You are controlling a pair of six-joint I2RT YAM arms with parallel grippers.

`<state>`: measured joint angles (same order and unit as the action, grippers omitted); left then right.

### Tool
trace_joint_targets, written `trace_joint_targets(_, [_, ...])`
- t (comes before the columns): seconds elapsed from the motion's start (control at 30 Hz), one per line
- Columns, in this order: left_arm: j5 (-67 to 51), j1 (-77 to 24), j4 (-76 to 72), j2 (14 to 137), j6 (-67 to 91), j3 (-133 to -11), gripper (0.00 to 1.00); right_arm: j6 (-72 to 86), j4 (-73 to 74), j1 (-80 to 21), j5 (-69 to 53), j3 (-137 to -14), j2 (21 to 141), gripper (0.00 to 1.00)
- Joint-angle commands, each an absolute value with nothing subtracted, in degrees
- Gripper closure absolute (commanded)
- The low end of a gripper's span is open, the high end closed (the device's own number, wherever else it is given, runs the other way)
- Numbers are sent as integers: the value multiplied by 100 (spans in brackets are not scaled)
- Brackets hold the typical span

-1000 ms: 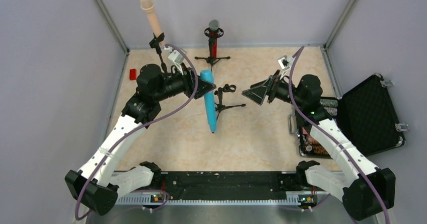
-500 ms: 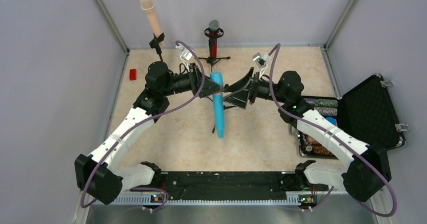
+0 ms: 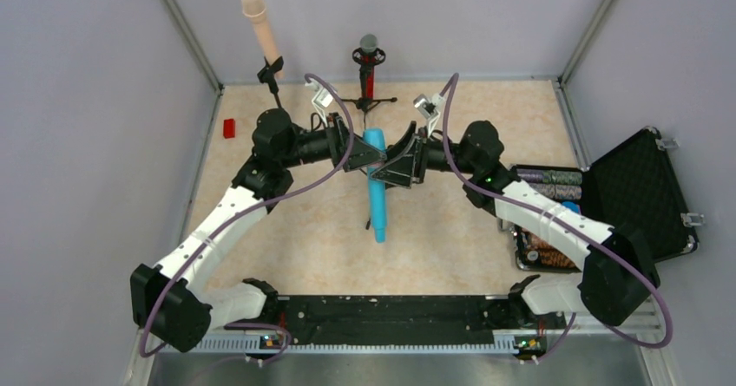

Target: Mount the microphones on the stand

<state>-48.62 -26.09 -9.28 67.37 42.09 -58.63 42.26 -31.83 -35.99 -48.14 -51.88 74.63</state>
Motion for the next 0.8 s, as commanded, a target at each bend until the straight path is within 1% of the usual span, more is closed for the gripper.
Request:
trace_joint_targets(0.0, [-4940, -2626, -1363, 6600, 4267, -5846, 100, 4306, -3593, -3715, -4960, -5480, 7529, 33])
trace_joint_targets(0.27, [-4917, -2625, -1491, 6627, 4375, -5721, 100, 4295, -3586, -3746, -5113, -5492, 7678, 40])
trace_joint_targets(0.4, [-4910, -2635, -1605, 6669, 4460, -5683, 100, 4327, -3644, -3761, -5146, -5502, 7753, 42])
trace_joint_targets(0.5, [-4926, -2636, -1619, 6724, 4459, -5678, 100, 4340, -3662, -3762, -5185, -5512, 7814, 48])
trace_joint_targets(0.6, [-4930, -2632, -1626, 6757, 4469, -5679, 100, 4356, -3671, -3759, -5223, -5527, 7879, 63])
trace_joint_targets(0.67, [-4917, -2634, -1626, 6761, 4458, -5678, 100, 4366, -3673, -3762, -5229, -5532, 7914, 71])
trace_joint_targets(0.77, [-4769, -2631, -1516, 6747, 4381, -5686, 92, 4365, -3665, -3760, -5208, -5530, 7936, 88])
